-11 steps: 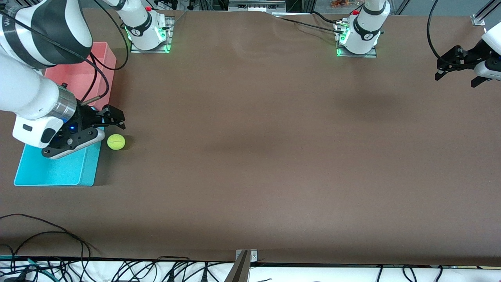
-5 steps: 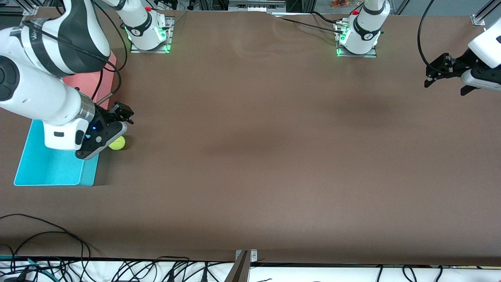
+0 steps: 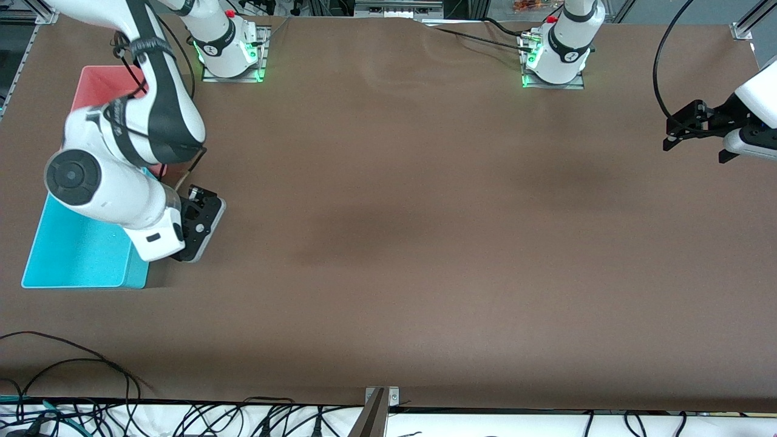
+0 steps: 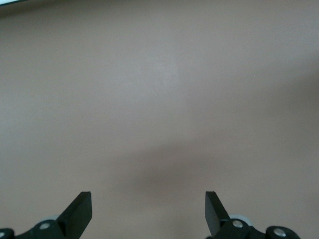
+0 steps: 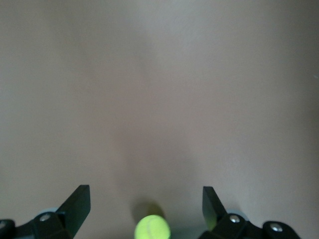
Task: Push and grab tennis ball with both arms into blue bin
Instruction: 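Lower the right gripper over the tennis ball and close on it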
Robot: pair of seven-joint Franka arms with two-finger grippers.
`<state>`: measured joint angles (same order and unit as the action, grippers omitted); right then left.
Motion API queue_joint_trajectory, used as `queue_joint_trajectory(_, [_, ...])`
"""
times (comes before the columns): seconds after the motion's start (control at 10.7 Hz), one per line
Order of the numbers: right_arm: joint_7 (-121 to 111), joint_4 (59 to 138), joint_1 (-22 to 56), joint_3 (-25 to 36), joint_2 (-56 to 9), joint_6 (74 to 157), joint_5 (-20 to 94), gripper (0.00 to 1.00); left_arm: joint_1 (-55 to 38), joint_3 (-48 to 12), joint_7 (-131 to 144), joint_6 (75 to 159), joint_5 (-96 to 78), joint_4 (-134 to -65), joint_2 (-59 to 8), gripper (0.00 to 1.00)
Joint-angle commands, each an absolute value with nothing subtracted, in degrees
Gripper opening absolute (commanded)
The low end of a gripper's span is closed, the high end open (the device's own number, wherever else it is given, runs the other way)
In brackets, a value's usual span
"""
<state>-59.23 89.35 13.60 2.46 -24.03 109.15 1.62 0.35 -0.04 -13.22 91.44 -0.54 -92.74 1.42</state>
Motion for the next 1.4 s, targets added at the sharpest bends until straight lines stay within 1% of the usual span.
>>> queue_joint_trajectory(0.0, [-75.98, 99.46, 11.08, 2.37, -22.5, 118.45, 1.84, 1.0, -0.62, 0.7, -12.57, 89.65, -0.97, -90.7, -0.09, 1.0])
queue_joint_trajectory(0.47, [-86.12, 108.44, 7.39, 2.81, -21.71, 125.32, 1.76, 1.0, -1.23, 0.62, -12.39, 89.56, -1.14, -90.44, -0.35, 1.0])
queue_joint_trajectory(0.66, [-88.15, 114.49, 5.55, 2.9, -19.18, 128.39, 1.84, 1.0, -1.06, 0.7, -11.17, 89.47, -0.97, -90.44, -0.35, 1.0])
queue_joint_trajectory(0.84, [-88.59, 121.34, 3.7, 2.9, -16.71, 134.61, 1.76, 1.0, -1.14, 0.53, -6.69, 89.38, -0.44, -90.35, -0.35, 1.0])
queue_joint_trajectory(0.94, [-88.77, 122.86, 3.69, 2.9, -15.74, 136.13, 1.76, 1.0, -1.4, 0.35, -6.68, 89.56, 2.08, -90.35, -0.35, 1.0])
queue_joint_trajectory(1.03, [-89.55, 123.57, 3.43, 2.99, -15.65, 136.75, 1.76, 1.0, -1.75, -1.04, -6.51, 89.56, 5.15, -90.35, -0.44, 1.0])
queue_joint_trajectory(1.31, [-93.14, 126.73, 2.73, 3.08, -15.82, 142.97, 1.76, 1.0, -1.32, -1.67, -6.42, 89.56, 5.1, -90.18, -0.35, 1.0])
